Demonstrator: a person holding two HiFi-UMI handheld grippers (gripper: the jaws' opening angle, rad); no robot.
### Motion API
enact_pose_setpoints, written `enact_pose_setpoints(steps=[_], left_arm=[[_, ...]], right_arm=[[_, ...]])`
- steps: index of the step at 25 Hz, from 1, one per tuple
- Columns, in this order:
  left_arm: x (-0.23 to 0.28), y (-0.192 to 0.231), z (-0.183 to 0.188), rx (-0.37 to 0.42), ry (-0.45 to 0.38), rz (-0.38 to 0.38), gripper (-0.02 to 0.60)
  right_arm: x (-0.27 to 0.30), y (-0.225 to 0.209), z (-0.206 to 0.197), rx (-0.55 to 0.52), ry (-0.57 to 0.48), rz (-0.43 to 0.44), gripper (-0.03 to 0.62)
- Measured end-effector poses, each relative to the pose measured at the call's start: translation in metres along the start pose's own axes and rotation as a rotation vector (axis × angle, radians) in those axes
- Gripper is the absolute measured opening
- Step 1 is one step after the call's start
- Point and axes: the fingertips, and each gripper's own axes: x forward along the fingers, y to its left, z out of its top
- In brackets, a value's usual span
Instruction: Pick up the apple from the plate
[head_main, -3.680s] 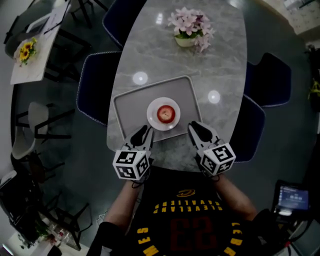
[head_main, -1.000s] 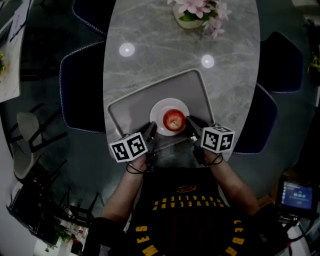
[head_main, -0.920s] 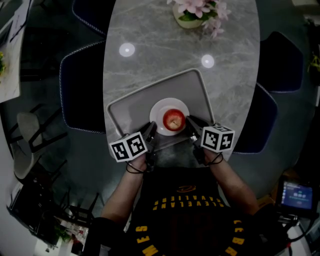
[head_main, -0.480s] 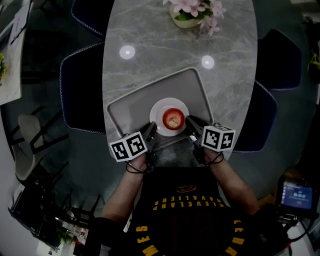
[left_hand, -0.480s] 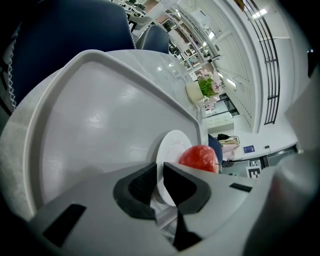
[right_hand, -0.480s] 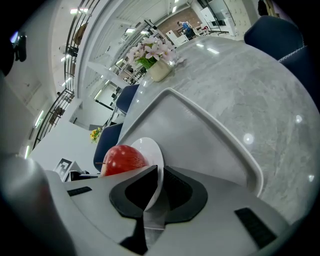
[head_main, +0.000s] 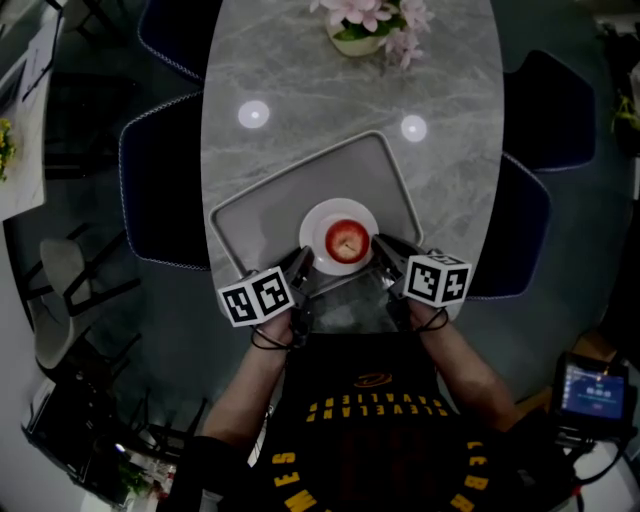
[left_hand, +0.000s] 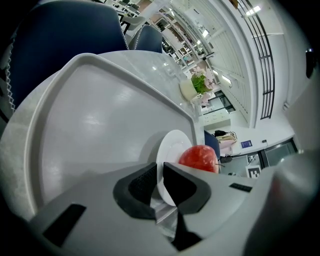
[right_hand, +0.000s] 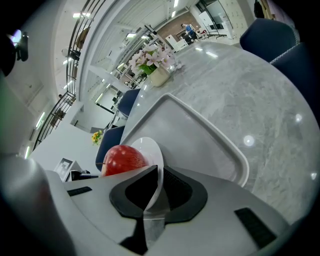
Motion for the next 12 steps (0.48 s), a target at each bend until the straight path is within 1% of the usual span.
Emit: enact_pose_setpoints(steps=[5, 12], left_arm=[[0.005, -0.007, -0.004, 0.021, 0.007, -0.006, 0.043], [0.002, -0.017, -0.022, 0.044, 0.027, -0.005, 0.041]], right_arm=[[-0.007, -0.010, -0.003, 0.002, -0.013, -0.007, 0.044], [-0.024, -0.014, -0.012, 0.026, -0.035, 0.000, 0.044]])
